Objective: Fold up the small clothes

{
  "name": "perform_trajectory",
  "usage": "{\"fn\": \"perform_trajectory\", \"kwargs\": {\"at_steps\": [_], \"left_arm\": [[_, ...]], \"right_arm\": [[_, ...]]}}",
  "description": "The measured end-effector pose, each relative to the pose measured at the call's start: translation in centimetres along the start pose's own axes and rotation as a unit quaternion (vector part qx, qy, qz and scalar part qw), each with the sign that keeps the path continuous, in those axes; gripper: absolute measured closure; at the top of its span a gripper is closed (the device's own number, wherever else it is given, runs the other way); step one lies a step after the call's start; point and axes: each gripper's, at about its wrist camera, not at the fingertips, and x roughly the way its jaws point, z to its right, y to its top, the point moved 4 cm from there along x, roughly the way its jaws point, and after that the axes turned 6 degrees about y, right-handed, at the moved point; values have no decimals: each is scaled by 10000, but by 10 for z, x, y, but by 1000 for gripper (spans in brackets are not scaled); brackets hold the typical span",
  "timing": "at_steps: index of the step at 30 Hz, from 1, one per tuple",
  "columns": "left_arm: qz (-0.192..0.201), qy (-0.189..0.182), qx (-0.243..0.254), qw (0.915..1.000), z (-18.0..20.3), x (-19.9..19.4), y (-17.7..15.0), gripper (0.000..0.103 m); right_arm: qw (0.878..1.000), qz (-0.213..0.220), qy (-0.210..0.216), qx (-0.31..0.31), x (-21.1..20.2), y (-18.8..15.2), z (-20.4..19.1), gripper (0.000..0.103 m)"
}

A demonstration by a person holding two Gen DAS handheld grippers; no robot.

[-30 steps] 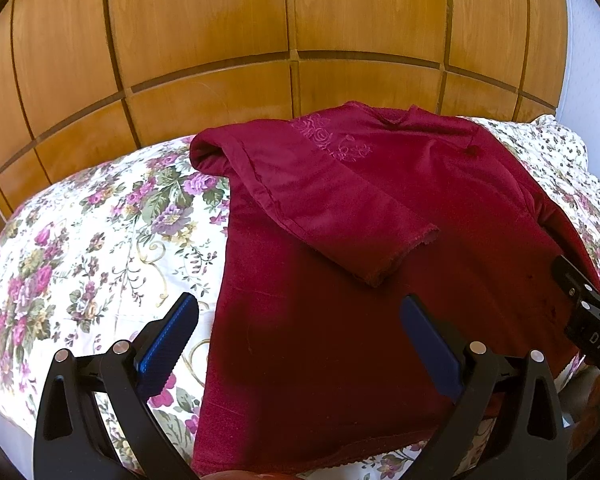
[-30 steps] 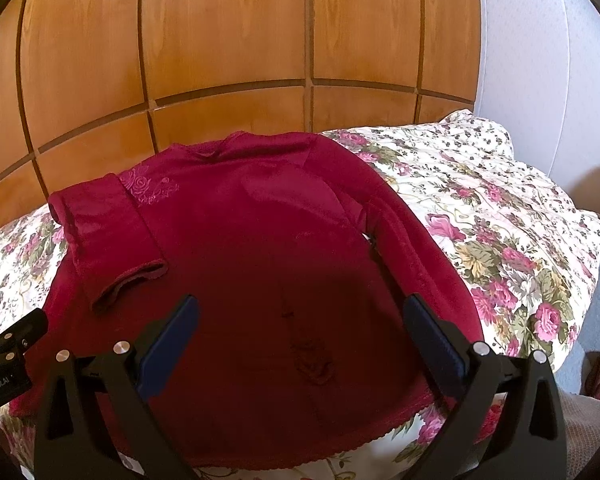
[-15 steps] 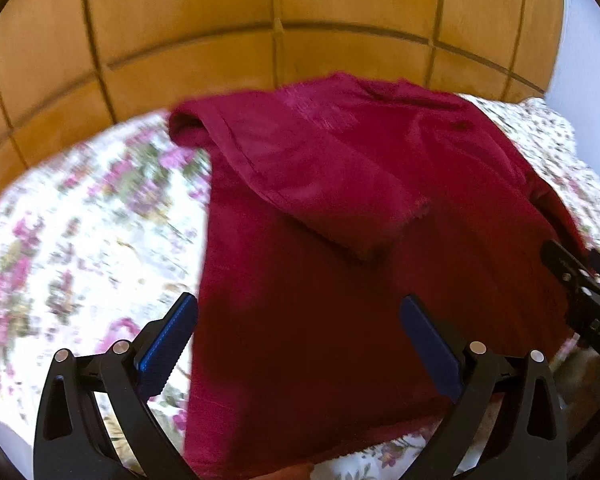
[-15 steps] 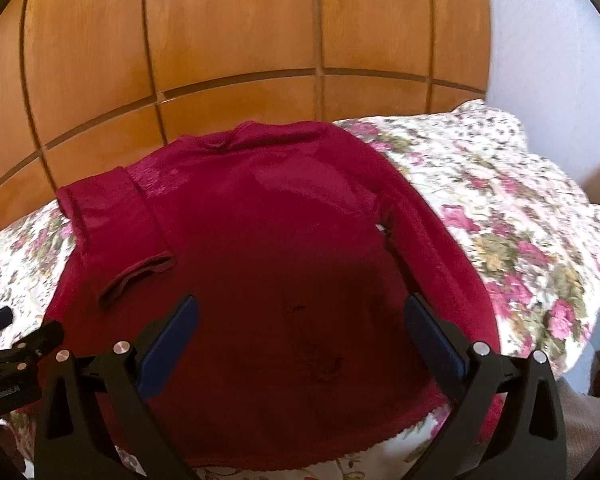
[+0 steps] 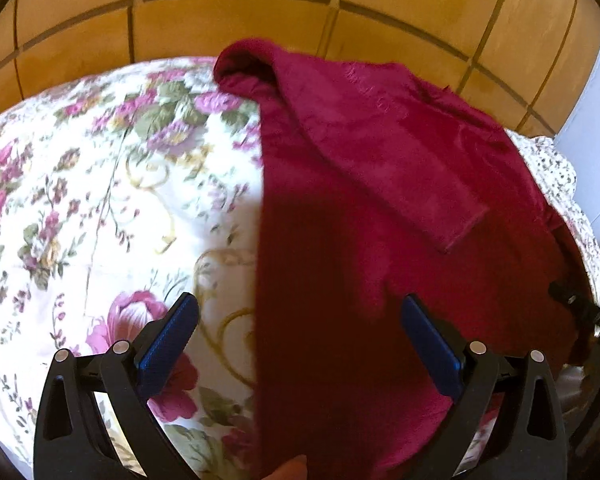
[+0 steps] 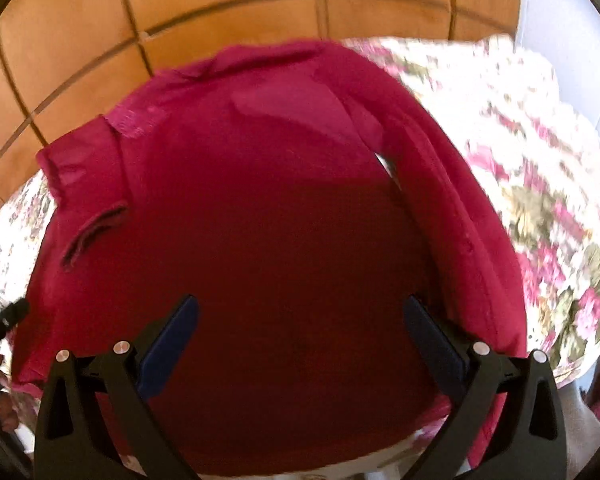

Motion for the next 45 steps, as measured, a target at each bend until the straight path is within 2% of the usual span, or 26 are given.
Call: {"fn": "perform_trajectory", "kwargs": {"at_steps": [5, 9, 12, 16, 19, 20, 21, 22, 23, 26, 29, 30, 32, 34, 35, 36, 37, 38, 41, 45], "left_arm": [[117, 82, 304, 9994, 0, 4, -9, 3], [60, 54, 417, 9991, -3, 5, -15, 3], [60, -37, 530, 9986, -3, 6, -15, 3], [70, -111, 662, 9977, 0, 1, -20, 6], [151, -256, 924, 9953, 8, -10, -26, 42], [136, -370, 1030, 9939, 11, -12, -28, 65], [114, -507, 1209, 9913, 16, -17, -32, 81], [124, -538, 1324, 9897, 19, -22, -34, 88], [119, -600, 1423, 9879, 21, -27, -36, 92], [73, -797, 1558, 9846, 17, -40, -40, 93], [-40, -1055, 1351, 9852, 2, -51, -39, 94], [-74, -1128, 1259, 9856, -3, -53, -38, 94], [-152, -1321, 1044, 9856, -12, -57, -36, 94], [-188, -1487, 905, 9846, -18, -62, -34, 94], [-185, -1532, 914, 9838, -18, -65, -33, 95], [-162, -1551, 943, 9833, -18, -70, -34, 95], [-139, -1572, 983, 9826, -18, -74, -35, 95], [-129, -1588, 1005, 9821, -17, -77, -35, 95], [-160, -1571, 1082, 9815, -22, -82, -38, 101], [-299, -1495, 986, 9834, -38, -77, -43, 101]], "right_arm": [[9983, -30, 333, 468, -8, 14, 39, 2], [9986, -85, -317, 408, -9, 23, 61, 2], [9958, -149, 52, 899, -7, 27, 80, 2], [9954, -73, 102, 948, -11, 24, 76, 2], [9963, -63, 13, 855, -12, 20, 72, 2], [9964, -32, 0, 852, -14, 19, 71, 2], [9963, 3, 8, 857, -16, 19, 70, 2], [9963, 21, 32, 861, -16, 20, 68, 2], [9962, 29, 61, 863, -17, 18, 68, 2], [9958, -103, 148, 902, -10, 15, 65, 2], [9900, -300, 698, 1188, -2, 8, 64, 2], [9902, -311, 715, 1156, -3, 5, 63, 2], [9932, -389, 552, 954, -4, 6, 59, 12], [9953, -373, 335, 831, -8, 4, 59, 43], [9951, -382, 449, 796, -12, 2, 59, 56], [9926, -444, 747, 843, -15, 0, 57, 80], [9892, -525, 1007, 922, -19, -4, 56, 93], [9871, -569, 1146, 965, -23, -8, 55, 93], [9866, -686, 1147, 930, -33, -21, 54, 95], [9814, -869, 1262, 1153, -46, -36, 59, 95]]}}
